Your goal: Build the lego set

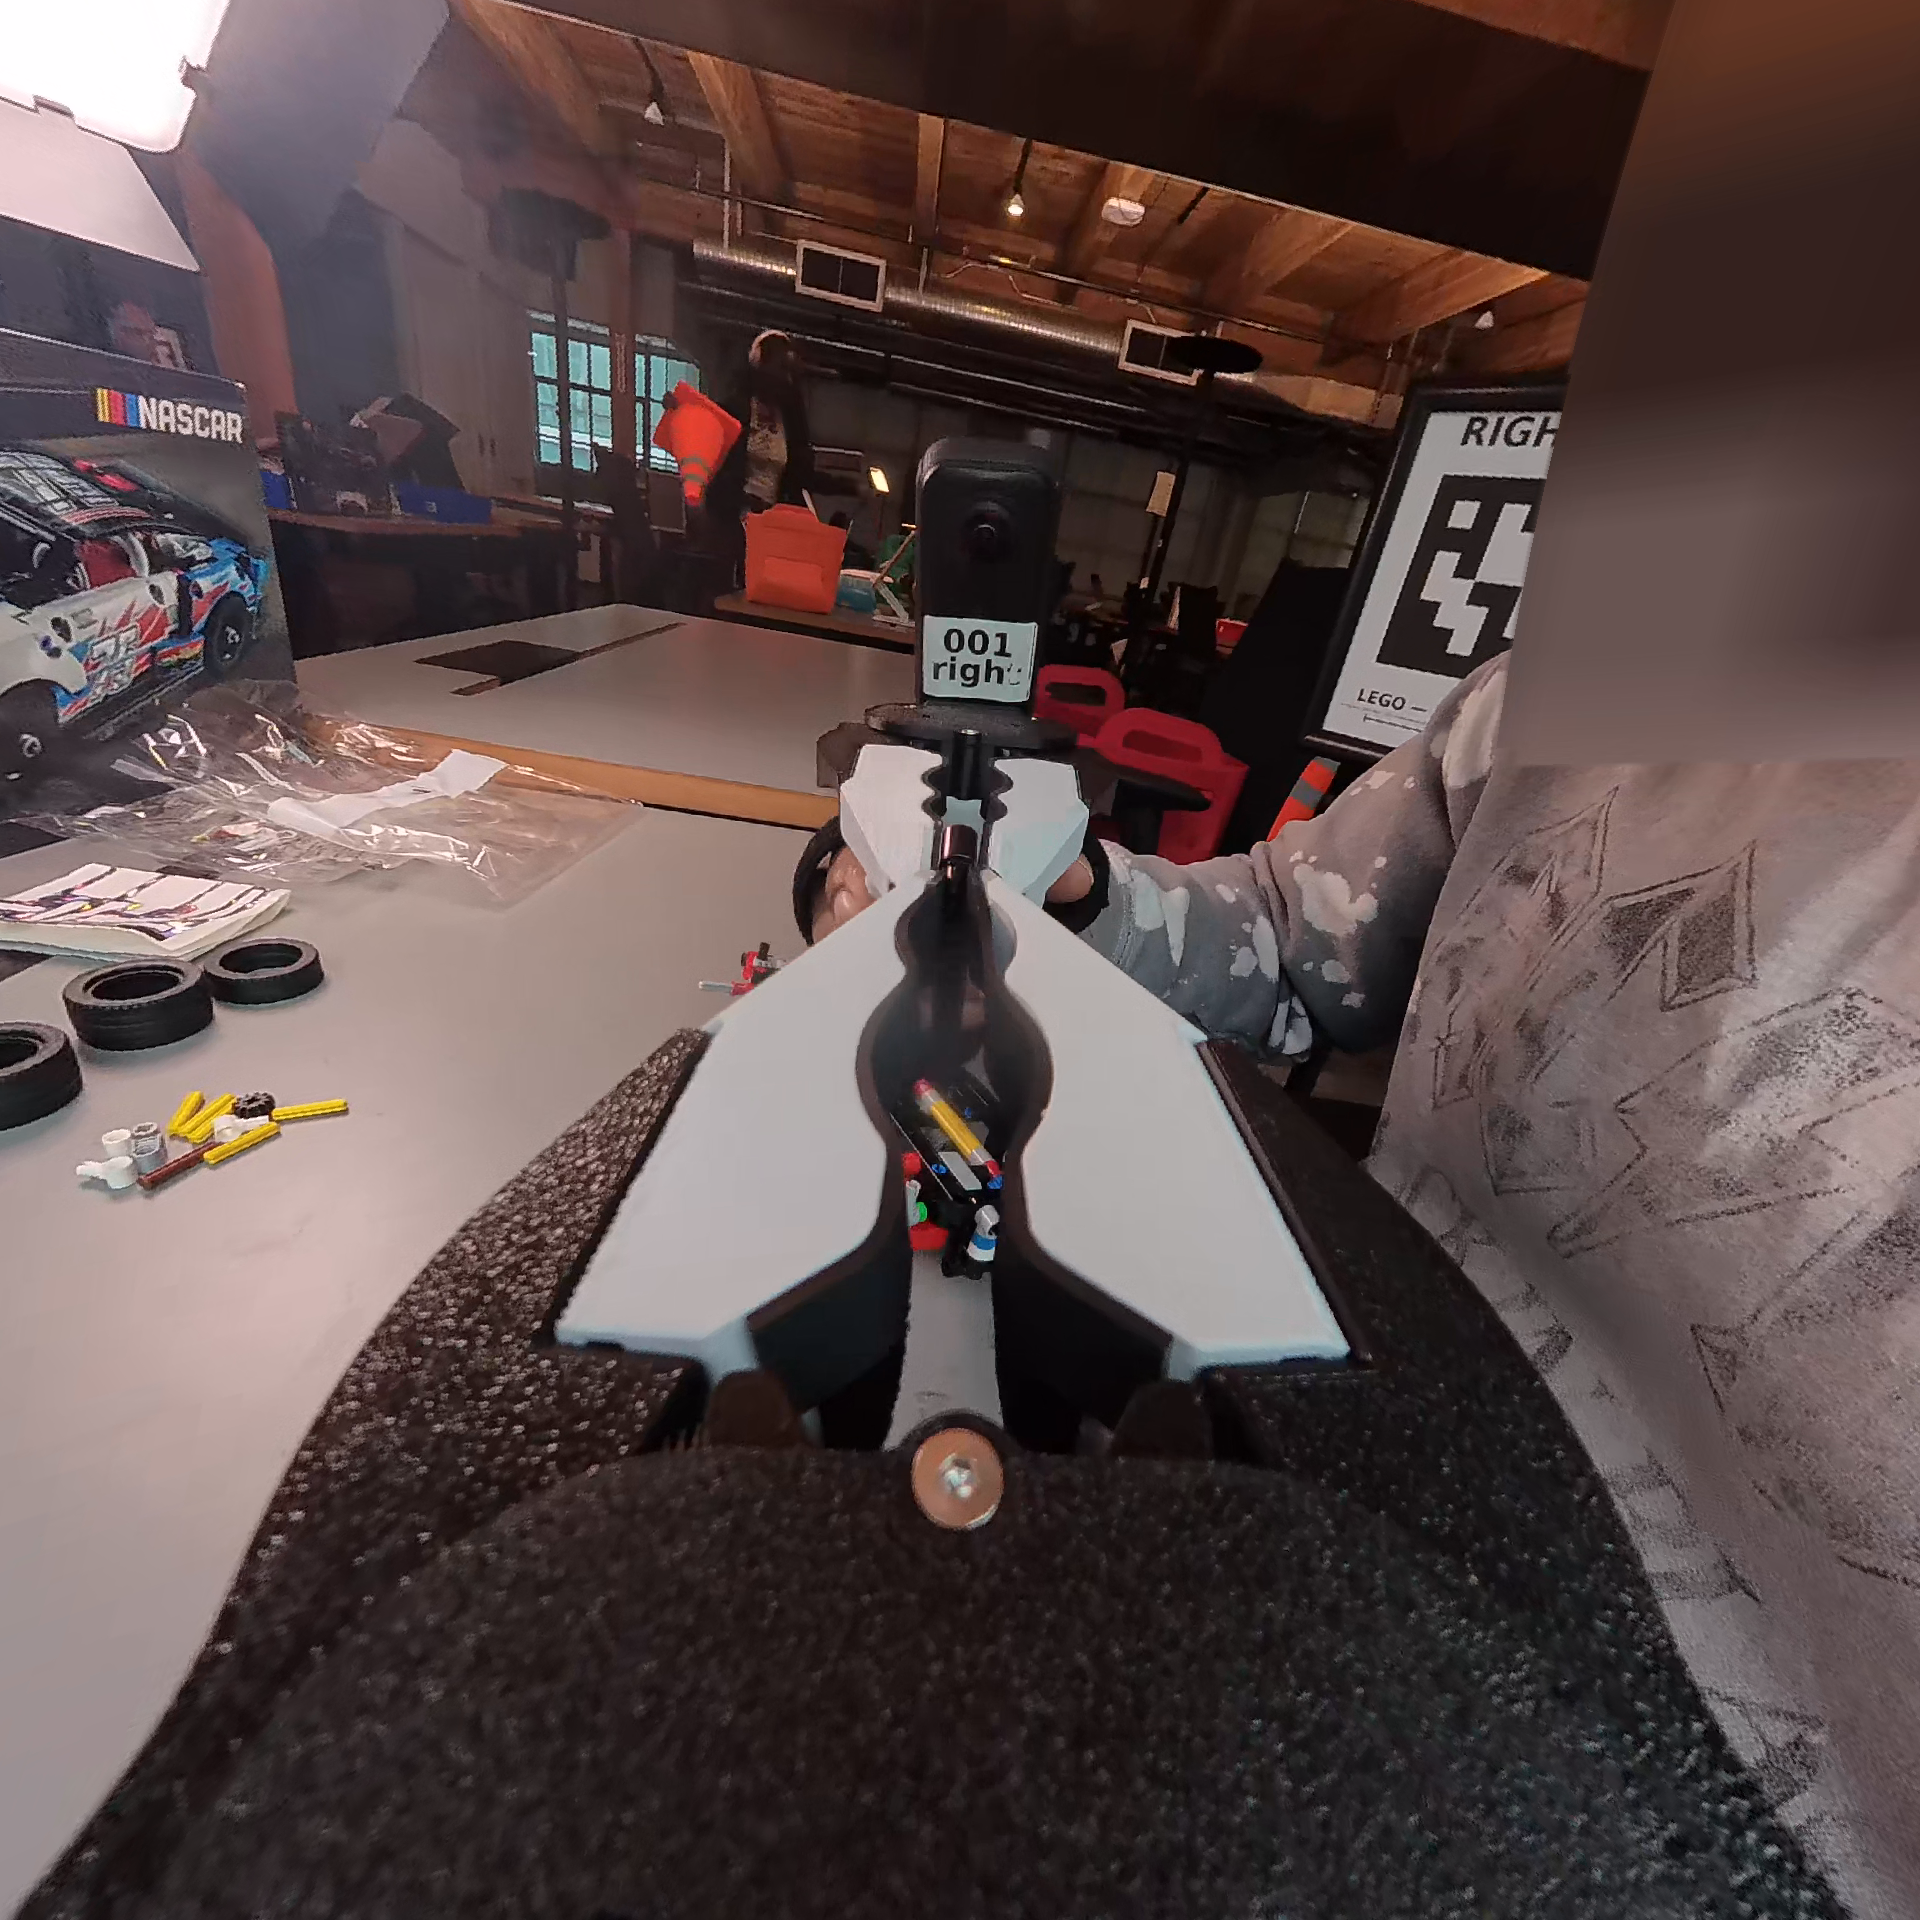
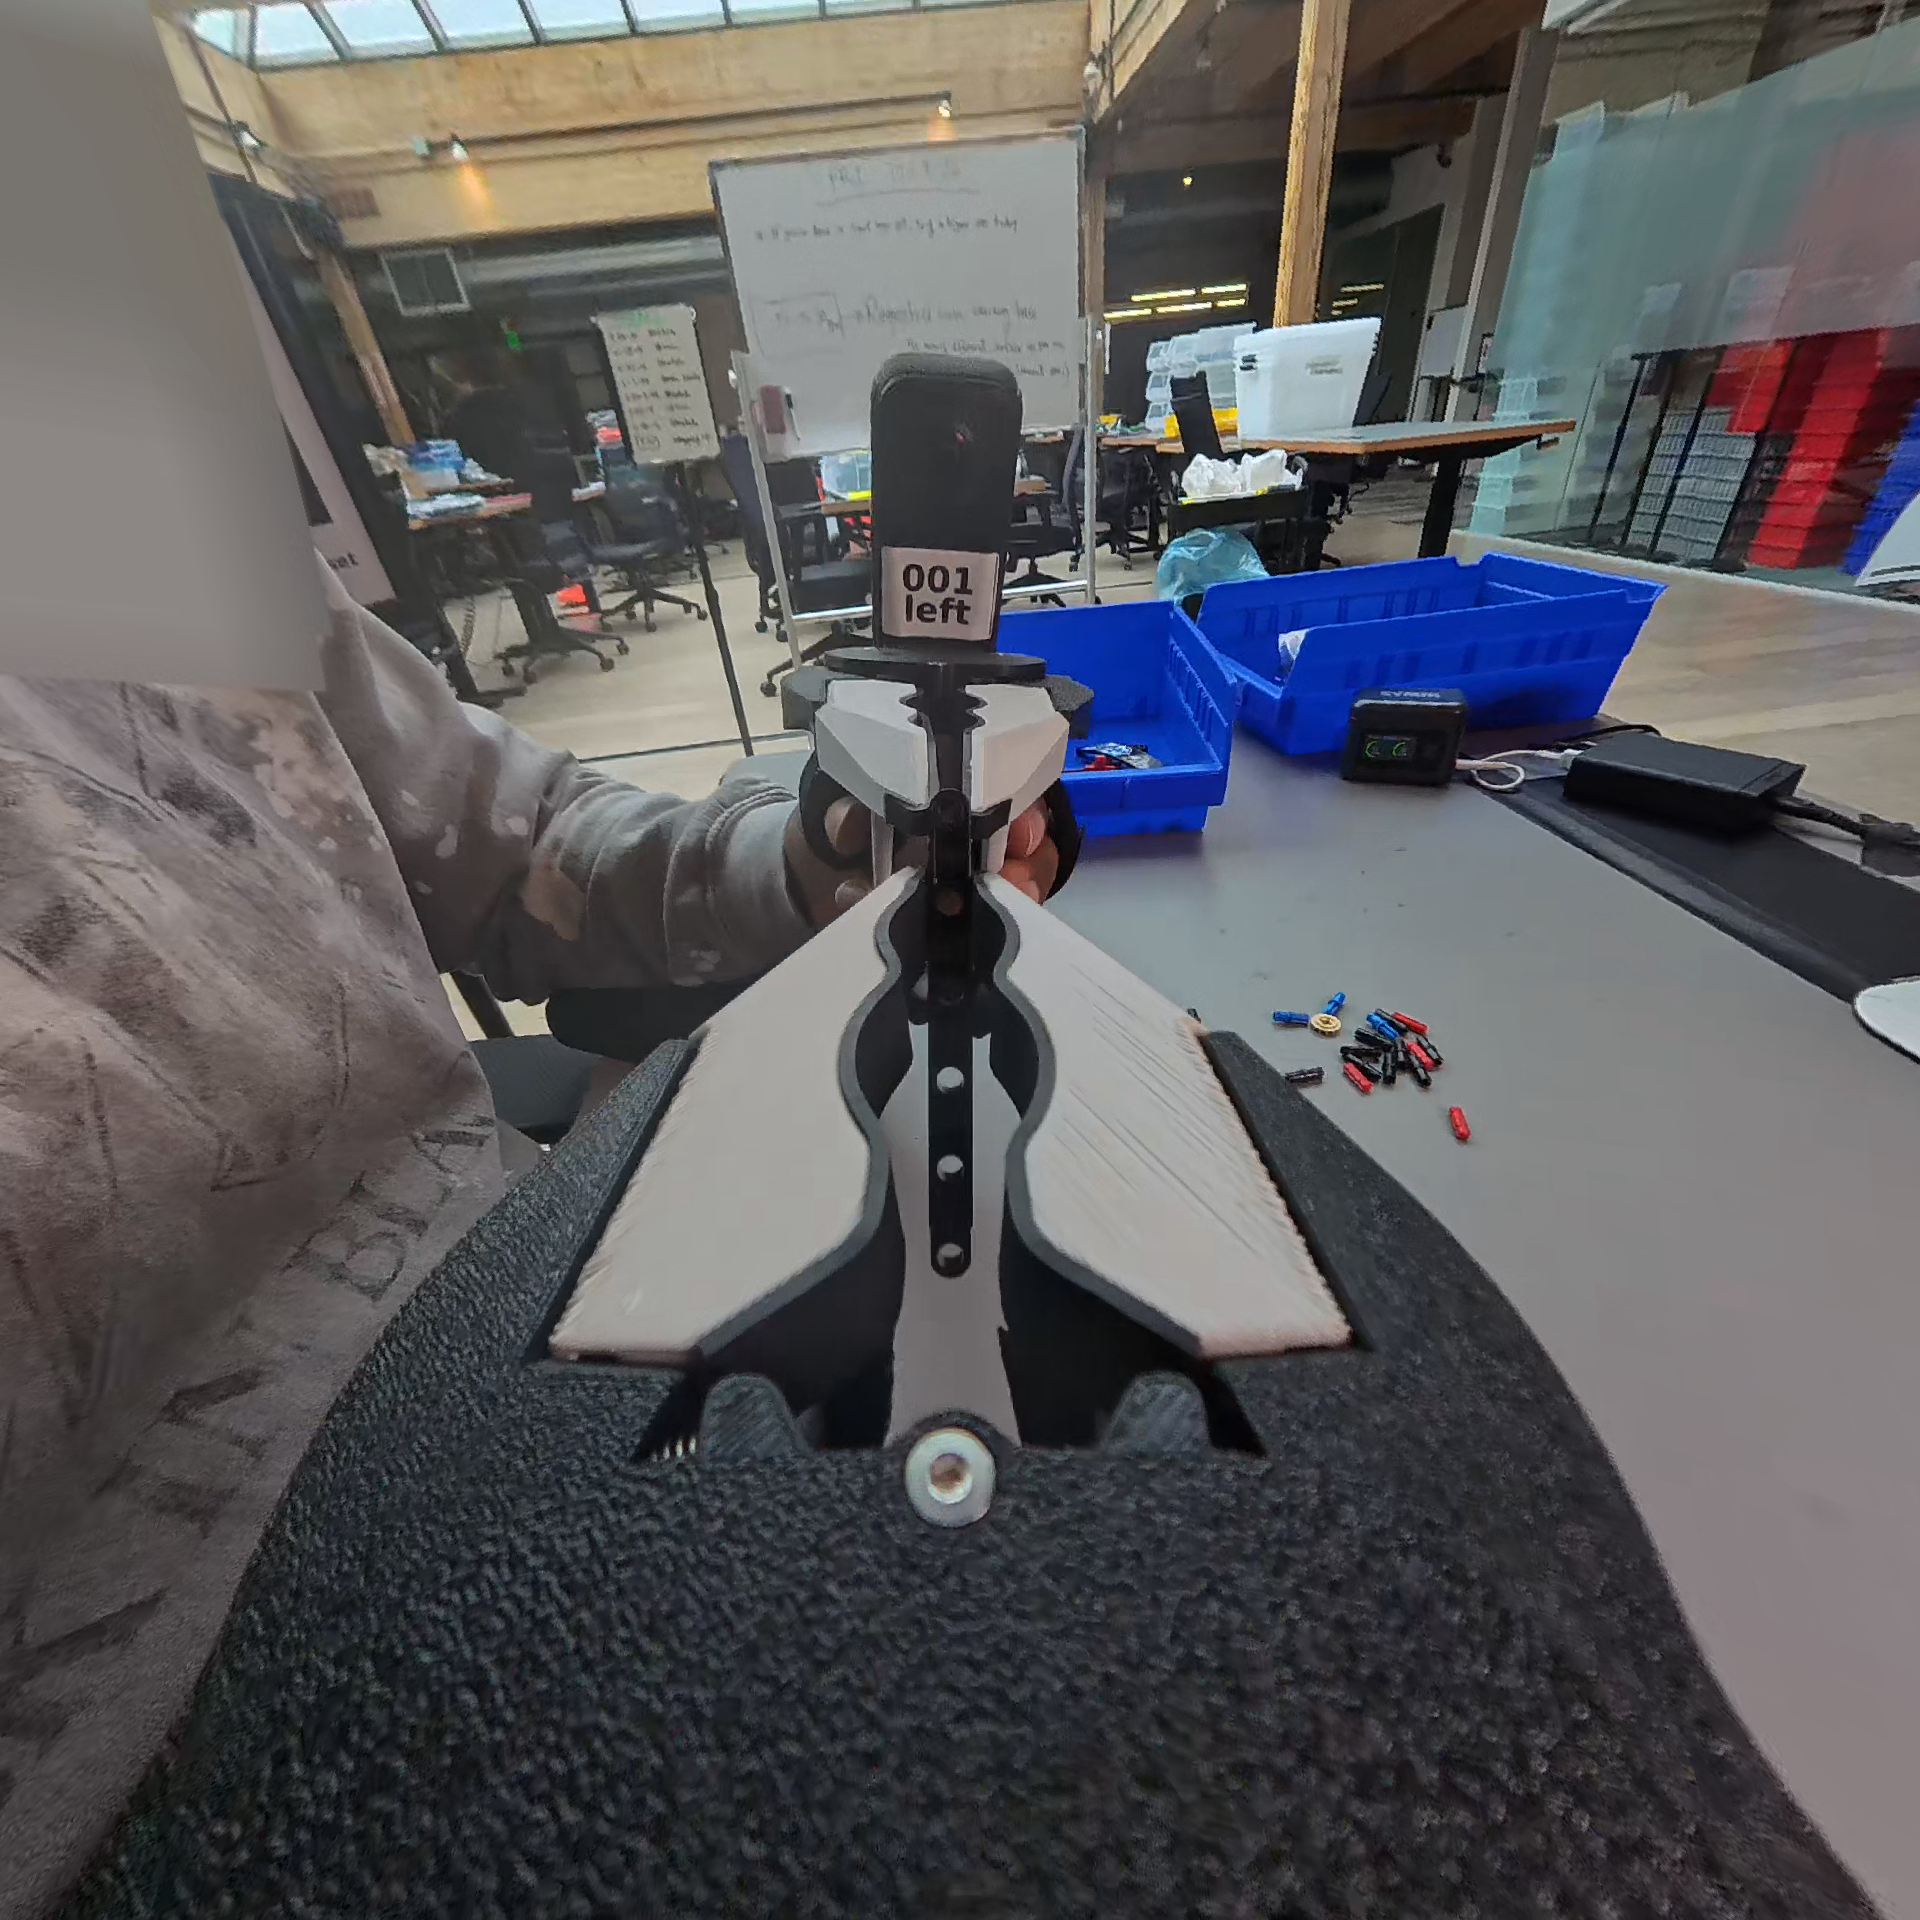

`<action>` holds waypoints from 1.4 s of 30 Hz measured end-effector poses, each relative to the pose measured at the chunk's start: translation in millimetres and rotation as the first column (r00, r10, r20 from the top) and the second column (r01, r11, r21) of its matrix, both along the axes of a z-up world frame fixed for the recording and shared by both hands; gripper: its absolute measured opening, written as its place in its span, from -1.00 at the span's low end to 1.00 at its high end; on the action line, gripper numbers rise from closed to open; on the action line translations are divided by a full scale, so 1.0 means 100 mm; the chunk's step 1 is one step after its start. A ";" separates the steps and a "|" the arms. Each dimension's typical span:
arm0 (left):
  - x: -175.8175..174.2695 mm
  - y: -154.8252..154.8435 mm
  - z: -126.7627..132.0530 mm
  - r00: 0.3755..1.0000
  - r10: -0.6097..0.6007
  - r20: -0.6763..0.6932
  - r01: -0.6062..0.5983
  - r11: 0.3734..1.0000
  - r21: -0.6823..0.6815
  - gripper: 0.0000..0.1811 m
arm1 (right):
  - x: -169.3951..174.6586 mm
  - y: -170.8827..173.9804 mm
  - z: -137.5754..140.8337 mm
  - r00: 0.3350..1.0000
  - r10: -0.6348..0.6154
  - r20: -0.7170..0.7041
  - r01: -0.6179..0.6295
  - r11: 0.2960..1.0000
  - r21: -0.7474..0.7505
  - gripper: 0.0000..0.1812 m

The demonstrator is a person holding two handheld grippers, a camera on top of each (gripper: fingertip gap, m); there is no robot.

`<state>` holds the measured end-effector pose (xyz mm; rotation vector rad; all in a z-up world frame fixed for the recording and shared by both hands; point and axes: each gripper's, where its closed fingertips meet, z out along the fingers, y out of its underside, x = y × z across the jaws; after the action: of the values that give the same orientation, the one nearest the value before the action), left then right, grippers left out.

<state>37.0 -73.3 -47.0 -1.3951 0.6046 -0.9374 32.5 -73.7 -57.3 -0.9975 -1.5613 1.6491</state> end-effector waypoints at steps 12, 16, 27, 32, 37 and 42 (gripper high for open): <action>-1.50 0.50 -0.75 0.763 0.502 -0.408 -0.592 0.796 -0.127 -0.96 | 0.28 0.87 0.35 0.945 -0.291 -0.147 0.285 0.956 -0.064 -0.93; -1.85 0.58 -1.61 0.610 0.420 -0.672 -0.719 0.650 -0.246 -0.94 | 0.16 0.88 0.12 0.964 -0.260 -0.049 0.256 0.963 -0.083 -0.93; -0.47 0.48 -0.73 0.962 0.197 -0.188 -0.241 0.937 -0.252 -0.53 | 0.04 0.63 0.18 0.979 -0.193 -0.068 0.173 0.958 -0.230 -0.93; 0.28 0.30 -0.36 1.000 -0.009 0.017 0.013 0.976 -0.219 -0.61 | -0.08 0.42 0.17 0.991 -0.118 -0.062 0.091 0.940 -0.330 -0.92; 0.18 0.32 -0.35 0.999 0.040 -0.021 -0.043 0.982 -0.184 -0.93 | -0.07 0.32 0.16 0.989 -0.122 -0.084 0.102 0.973 -0.205 -0.92; -0.26 0.32 -0.42 0.958 0.189 -0.217 -0.222 0.966 -0.136 -0.92 | -0.01 0.62 0.02 0.973 -0.231 -0.011 0.230 0.971 -0.066 -1.00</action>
<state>11.2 -41.3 -88.8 -1.6767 0.5308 -0.6930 31.9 -11.4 -55.3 -1.1477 -1.3317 1.5489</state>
